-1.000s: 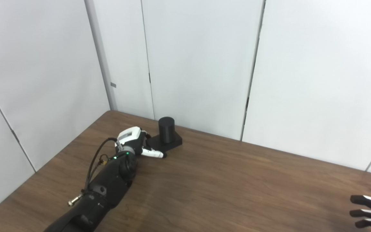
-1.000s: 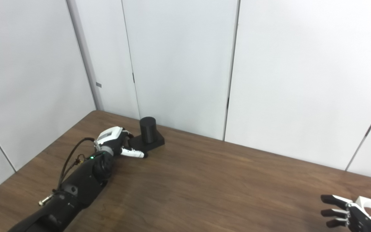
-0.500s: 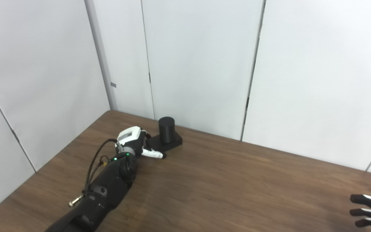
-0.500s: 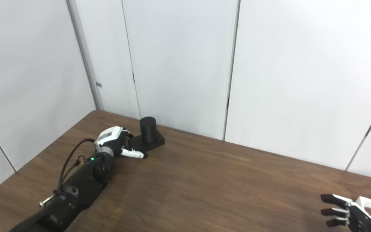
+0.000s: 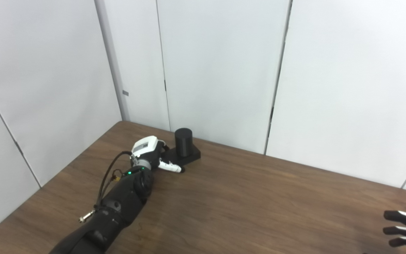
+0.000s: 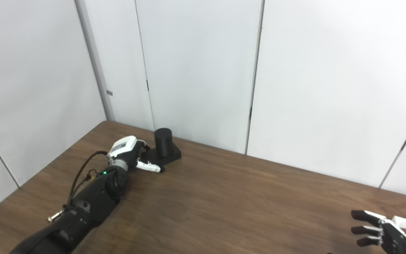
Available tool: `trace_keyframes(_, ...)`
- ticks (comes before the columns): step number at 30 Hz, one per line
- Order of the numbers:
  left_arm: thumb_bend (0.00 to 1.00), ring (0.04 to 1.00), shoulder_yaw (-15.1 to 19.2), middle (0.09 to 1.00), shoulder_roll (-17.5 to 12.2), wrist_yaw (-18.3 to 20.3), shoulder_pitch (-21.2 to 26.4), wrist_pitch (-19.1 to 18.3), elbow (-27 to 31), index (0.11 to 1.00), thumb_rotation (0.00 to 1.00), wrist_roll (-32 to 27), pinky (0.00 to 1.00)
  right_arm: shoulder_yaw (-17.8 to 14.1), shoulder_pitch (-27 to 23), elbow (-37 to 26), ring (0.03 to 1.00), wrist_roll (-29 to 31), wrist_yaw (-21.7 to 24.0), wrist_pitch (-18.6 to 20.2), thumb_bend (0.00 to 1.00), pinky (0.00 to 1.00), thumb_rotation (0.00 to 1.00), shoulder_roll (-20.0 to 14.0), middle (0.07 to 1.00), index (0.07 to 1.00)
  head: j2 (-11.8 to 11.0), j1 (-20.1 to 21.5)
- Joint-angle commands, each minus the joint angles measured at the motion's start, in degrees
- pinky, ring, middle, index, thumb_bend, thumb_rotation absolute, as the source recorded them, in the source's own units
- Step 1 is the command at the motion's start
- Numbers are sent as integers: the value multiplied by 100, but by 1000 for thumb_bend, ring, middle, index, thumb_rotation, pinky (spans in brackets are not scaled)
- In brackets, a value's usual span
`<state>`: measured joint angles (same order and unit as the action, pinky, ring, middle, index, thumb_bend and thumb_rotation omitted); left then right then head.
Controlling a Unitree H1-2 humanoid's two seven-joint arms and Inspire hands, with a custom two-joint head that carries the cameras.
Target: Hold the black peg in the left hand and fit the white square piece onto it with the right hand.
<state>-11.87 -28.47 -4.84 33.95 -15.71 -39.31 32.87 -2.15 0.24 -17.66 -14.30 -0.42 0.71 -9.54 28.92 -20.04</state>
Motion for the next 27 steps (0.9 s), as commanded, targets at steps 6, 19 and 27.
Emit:
trace_keyframes(6, 524, 866, -93, 845, 4, -3, 103, 396, -152, 481, 54, -80, 739, -34, -114, -117, 597, 64, -18, -163, 508, 483, 0, -35, 706, 667, 28, -6)
trace_keyframes(19, 524, 874, -253, 836, -34, 177, -20, 648, 35, 483, 56, -97, 767, -35, -142, -57, 592, 77, -30, -137, 502, 471, 0, -22, 711, 666, 48, 80)
trace_keyframes(27, 524, 932, -903, 854, -285, 303, -323, 1888, 622, 484, 58, 169, 920, -49, -169, -14, 597, 179, -28, -177, 502, 475, 0, 5, 709, 659, 50, 148)
